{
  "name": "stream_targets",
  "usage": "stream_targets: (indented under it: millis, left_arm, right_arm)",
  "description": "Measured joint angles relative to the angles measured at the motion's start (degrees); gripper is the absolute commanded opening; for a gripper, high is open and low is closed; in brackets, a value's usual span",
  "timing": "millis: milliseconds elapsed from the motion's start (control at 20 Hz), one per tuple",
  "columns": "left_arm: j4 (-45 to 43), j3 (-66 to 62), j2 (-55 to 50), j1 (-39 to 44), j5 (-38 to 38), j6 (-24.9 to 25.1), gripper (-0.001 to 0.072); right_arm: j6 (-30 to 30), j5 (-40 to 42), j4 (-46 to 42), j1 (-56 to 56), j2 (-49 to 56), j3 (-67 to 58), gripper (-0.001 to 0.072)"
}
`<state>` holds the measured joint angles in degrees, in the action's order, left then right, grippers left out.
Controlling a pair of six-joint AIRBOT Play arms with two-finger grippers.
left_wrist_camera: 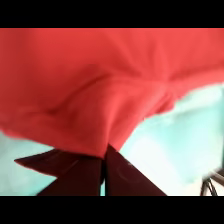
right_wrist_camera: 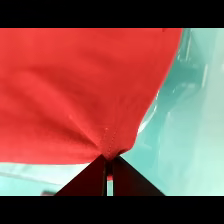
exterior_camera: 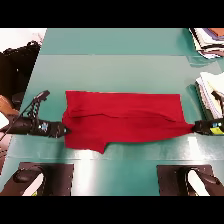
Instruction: Fold the shirts.
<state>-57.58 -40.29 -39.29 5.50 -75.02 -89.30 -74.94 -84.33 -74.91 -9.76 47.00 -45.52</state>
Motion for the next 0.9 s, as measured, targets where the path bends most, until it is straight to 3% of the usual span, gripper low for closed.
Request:
stream_targets:
  millis: [300,350,400,450,500,550,700,750,900]
  left_arm:
    - [-2.1,-11.4,-19.2,-1.6,15.0,1.9,0.0027]
    - [-2.3,-13.4,-22.4,-2.1,16.5,2.0,0.0065]
    - [-2.4,-15.5,-25.7,-2.5,18.2,2.1,0.0368]
    - [-2.4,-17.3,-28.3,-2.8,19.4,2.1,0.0658]
    - [-2.4,-19.0,-30.7,-3.0,20.3,2.1,0.0668]
    - [-2.2,-20.3,-32.3,-3.1,21.0,2.1,0.0603]
    - [-1.8,-23.8,-35.1,-3.3,21.0,2.2,0.0604]
    - [-1.7,-24.8,-35.5,-3.4,20.3,2.2,0.0603]
    - [-1.2,-26.2,-36.3,-3.4,17.5,2.3,0.0603]
  right_arm:
    - [-1.4,5.2,2.6,3.2,19.2,-14.0,0.0024]
    - [-1.5,5.6,4.0,3.0,22.3,-16.3,0.0139]
    - [-1.5,6.3,5.9,2.6,25.4,-18.6,0.0328]
    - [-1.5,6.8,7.6,2.0,28.2,-20.7,0.0409]
    - [-1.5,7.1,9.9,1.3,30.8,-22.9,0.0411]
    - [-1.3,7.1,12.2,0.4,33.2,-24.8,0.041]
    - [0.6,4.6,16.2,-2.8,37.9,-28.2,0.0423]
    - [1.3,3.6,17.0,-4.1,38.8,-28.4,0.0518]
    - [4.0,1.9,18.3,-8.3,40.3,-26.2,0.0532]
